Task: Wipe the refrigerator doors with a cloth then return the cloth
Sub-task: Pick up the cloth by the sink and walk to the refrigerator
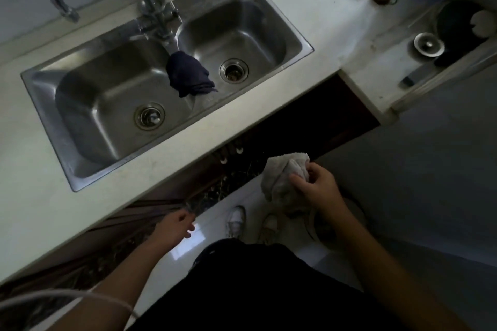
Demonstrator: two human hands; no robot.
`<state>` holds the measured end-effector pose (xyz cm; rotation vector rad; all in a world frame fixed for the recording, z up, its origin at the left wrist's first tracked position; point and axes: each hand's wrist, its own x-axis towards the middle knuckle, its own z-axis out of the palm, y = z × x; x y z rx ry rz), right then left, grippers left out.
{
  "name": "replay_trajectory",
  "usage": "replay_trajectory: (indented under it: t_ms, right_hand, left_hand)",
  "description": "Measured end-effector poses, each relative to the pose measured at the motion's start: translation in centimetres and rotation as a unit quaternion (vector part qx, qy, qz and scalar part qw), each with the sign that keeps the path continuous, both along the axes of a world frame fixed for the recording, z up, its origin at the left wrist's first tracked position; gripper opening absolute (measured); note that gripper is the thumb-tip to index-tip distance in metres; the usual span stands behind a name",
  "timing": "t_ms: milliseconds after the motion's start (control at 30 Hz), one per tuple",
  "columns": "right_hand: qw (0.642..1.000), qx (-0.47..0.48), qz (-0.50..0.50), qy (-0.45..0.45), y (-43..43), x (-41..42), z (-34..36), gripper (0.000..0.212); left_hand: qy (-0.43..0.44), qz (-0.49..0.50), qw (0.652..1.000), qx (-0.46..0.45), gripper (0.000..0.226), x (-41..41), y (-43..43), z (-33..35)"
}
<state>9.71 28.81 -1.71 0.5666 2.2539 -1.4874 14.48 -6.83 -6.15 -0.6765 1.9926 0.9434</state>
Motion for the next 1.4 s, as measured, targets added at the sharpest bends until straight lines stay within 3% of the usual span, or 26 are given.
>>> replay_trajectory:
  t_ms: [233, 367, 533, 600, 833, 967, 1133, 1267, 1400]
  right_hand:
    - [0.995, 0.038, 0.092, -0.017, -2.2, 4.1, -1.2, 0.008]
    - [0.97, 0.069, 0.234, 0.009, -5.9, 2.6, -1.3, 0.024]
    - [0.896, 0.051, 0.439, 0.024, -13.9, 2.1, -0.8, 0.061]
    - [0.863, 0.038, 0.503, 0.022, -18.1, 3.3, -0.3, 0.037]
    - [0.734, 0.003, 0.679, 0.018, -32.6, 11.8, 1.4, 0.016]
    - [0.694, -0.01, 0.72, 0.016, -40.7, 17.8, 1.9, 0.014]
    - [0.678, -0.021, 0.735, -0.002, -50.1, 24.9, 1.8, 0.025]
    - [0.684, -0.02, 0.729, 0.007, -56.5, 28.7, 2.1, 0.02]
    - [0.652, -0.005, 0.758, 0.014, -63.5, 31.1, 2.0, 0.019]
  left_hand:
    - [0.01, 0.139, 0.99, 0.013, 0.024, 6.9, -2.7, 1.2]
    - [0.029, 0.296, 0.955, 0.005, 0.022, 13.3, -3.8, 2.6]
    - [0.046, 0.471, 0.881, -0.011, 0.024, 24.6, -3.1, 4.0]
    - [0.049, 0.53, 0.846, -0.022, 0.022, 29.3, -2.5, 3.7]
    - [0.035, 0.716, 0.697, -0.026, 0.024, 44.0, -0.9, 2.0]
    - [0.031, 0.778, 0.627, -0.025, 0.026, 49.2, -2.7, 1.0]
    - [0.032, 0.803, 0.595, -0.007, 0.024, 54.4, -8.4, 1.1]
    - [0.059, 0.824, 0.563, 0.0, 0.023, 57.5, -14.7, 1.6]
    - [0.07, 0.84, 0.539, -0.008, 0.022, 59.5, -20.6, 2.0]
